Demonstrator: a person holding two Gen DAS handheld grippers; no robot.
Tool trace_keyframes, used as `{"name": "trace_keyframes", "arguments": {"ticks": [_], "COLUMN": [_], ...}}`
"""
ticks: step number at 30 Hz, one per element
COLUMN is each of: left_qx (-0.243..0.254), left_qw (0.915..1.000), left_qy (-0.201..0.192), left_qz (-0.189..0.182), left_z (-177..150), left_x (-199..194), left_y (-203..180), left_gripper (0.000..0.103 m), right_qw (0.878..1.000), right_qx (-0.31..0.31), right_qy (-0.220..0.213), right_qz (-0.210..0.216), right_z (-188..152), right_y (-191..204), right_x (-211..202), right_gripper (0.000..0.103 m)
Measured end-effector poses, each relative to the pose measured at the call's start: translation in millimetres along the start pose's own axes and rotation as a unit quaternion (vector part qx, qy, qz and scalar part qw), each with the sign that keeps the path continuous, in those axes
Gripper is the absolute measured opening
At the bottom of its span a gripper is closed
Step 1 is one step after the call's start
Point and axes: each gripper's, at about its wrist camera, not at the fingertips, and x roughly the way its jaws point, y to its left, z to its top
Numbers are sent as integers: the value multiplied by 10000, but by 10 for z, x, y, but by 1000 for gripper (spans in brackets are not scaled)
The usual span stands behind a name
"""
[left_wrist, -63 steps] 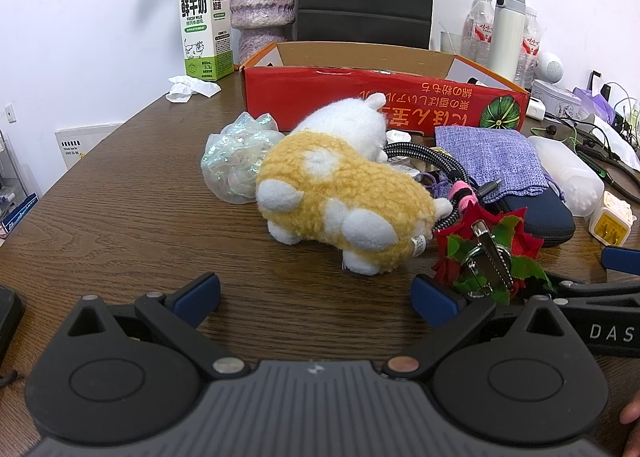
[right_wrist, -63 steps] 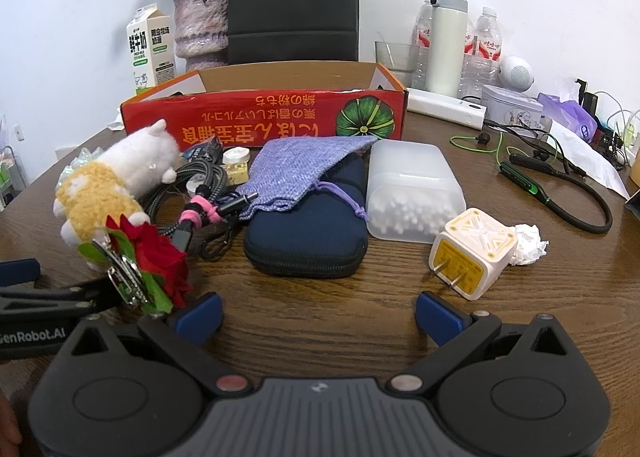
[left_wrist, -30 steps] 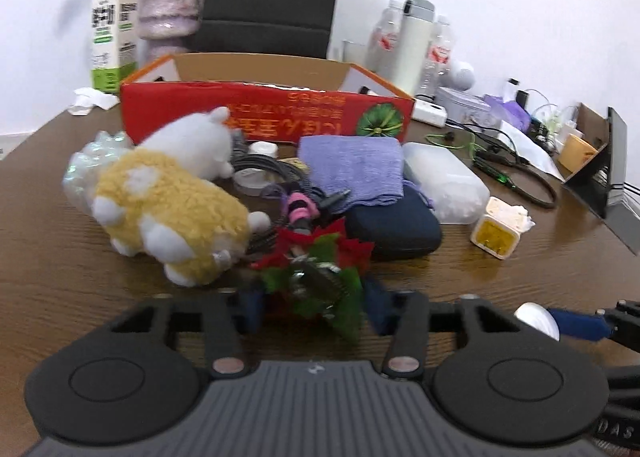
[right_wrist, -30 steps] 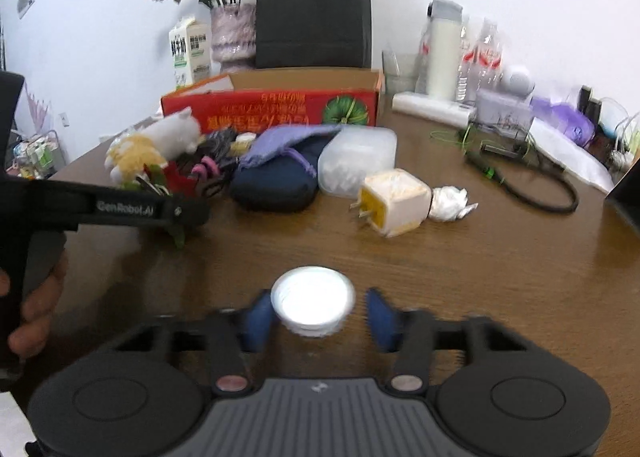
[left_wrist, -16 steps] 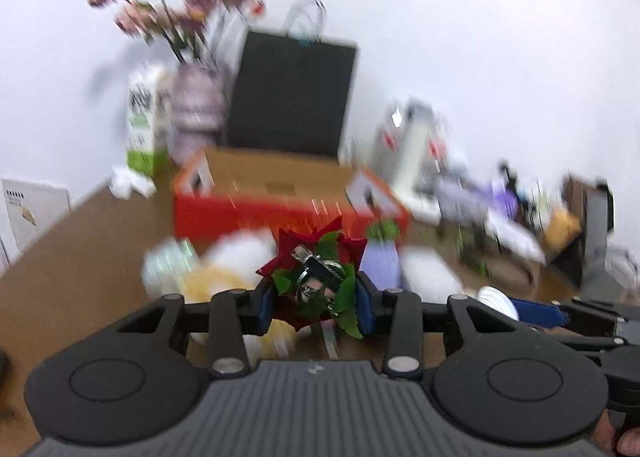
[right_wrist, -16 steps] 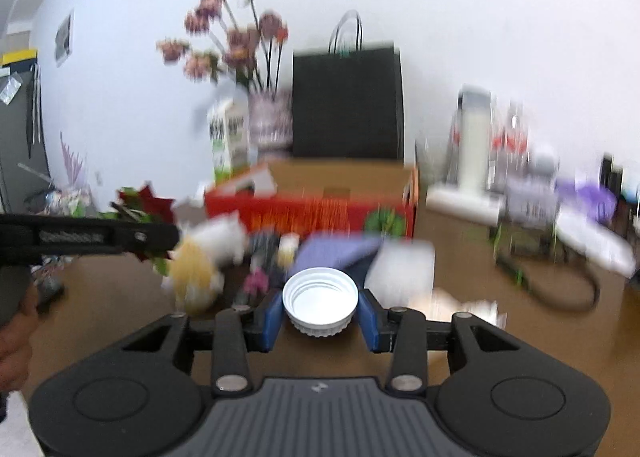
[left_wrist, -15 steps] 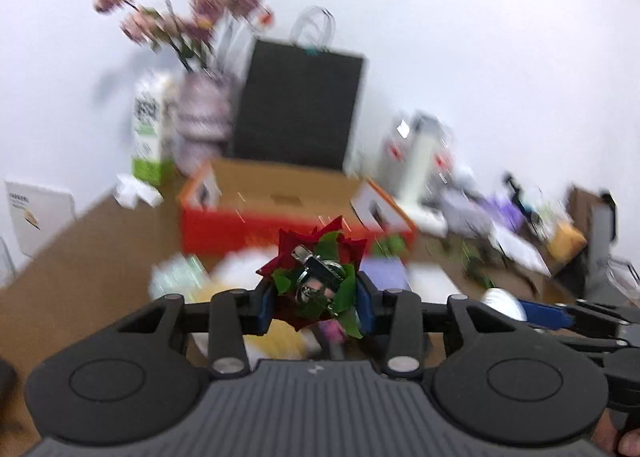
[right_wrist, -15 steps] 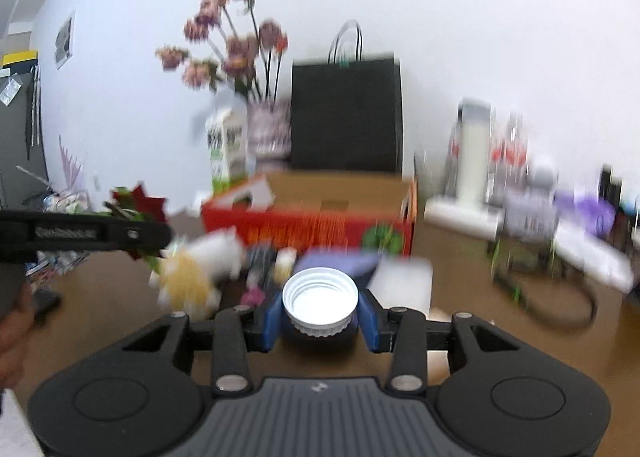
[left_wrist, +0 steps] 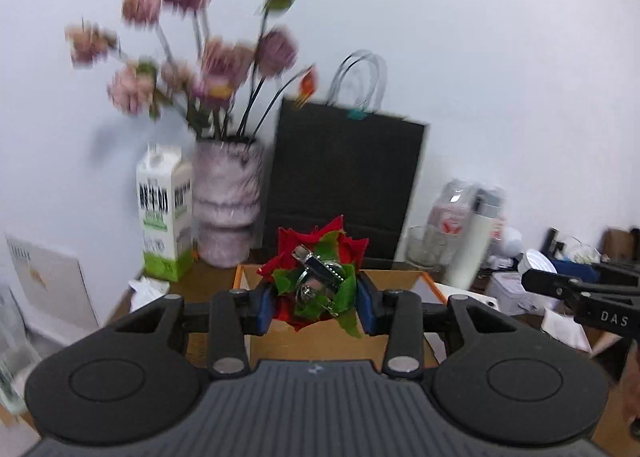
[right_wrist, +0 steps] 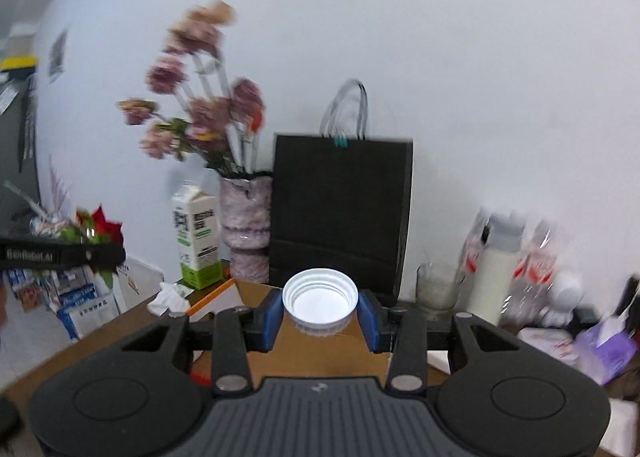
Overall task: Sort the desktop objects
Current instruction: 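Grasp the red rose with the left tool while the right tool grasps the white cap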
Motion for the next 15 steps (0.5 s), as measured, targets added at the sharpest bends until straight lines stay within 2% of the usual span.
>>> {"name": "trace_keyframes", "arguments": {"ticks": [2,4,6,9,13,15], "left_qx": [-210,-349,-444,-517,-98,-43], "left_qw": [9994,9971,9945,9900,9876,9839], "left_qy": [113,416,718,1192,1402,1657], "left_qz": [241,527,623,556,703,675], "left_z": [24,-50,-109,-190,-257,-285], "left_x": [377,746,1117,1642,2258,2509], "left_y": [97,173,226,229,169,176], "left_gripper": [41,40,40,40,40,40], "right_qw": [9995,9980,9954,9892,9827,9785], "right_qx": [90,209,439,705,554,678], "right_qy": [274,551,832,1277,1713,1885], "right_qz": [-115,-209,-169,-125,-436,-496], "right_z": [62,62,11,-135,-367,-456], "right_y": [-64,-133,-216,-305,-306,-362], "right_x": [360,726,1096,1684,2347,2592], "right_gripper": [39,39,39,39,39,39]}}
